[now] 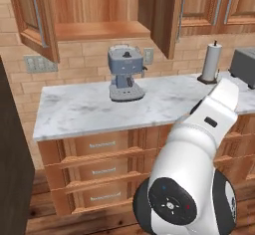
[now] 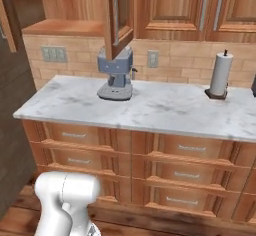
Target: Close all open cabinet doors.
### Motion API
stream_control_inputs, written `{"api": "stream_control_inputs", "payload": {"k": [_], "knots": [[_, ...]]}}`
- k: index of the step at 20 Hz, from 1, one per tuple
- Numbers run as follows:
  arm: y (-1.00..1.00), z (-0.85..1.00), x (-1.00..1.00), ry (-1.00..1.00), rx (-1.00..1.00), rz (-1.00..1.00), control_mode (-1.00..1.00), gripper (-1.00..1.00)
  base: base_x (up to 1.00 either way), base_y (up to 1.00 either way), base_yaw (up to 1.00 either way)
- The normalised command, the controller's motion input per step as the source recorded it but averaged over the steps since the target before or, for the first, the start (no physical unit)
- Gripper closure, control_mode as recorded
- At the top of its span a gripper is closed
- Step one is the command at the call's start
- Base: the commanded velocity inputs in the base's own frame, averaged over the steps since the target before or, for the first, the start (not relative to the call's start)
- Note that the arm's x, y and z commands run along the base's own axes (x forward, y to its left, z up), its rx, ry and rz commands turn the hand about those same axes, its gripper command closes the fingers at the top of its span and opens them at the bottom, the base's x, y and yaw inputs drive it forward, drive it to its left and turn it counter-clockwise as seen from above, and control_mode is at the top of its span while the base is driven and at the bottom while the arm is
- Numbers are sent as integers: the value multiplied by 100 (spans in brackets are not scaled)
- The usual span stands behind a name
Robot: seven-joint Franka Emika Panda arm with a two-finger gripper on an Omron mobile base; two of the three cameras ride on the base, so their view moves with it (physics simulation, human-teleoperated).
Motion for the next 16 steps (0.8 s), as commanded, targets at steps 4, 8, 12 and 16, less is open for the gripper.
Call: {"api": "stream_control_inputs", "payload": {"k": [4, 8, 12, 16], "knots": [[0, 0, 0, 0, 0, 0, 100, -100, 65, 23, 0], [0, 0, 0, 0, 0, 0, 100, -100, 58, 34, 0], [0, 0, 0, 0, 0, 0, 100, -100, 49, 52, 0], [0, 0, 0, 0, 0, 0, 100, -100, 47, 52, 0]]}}
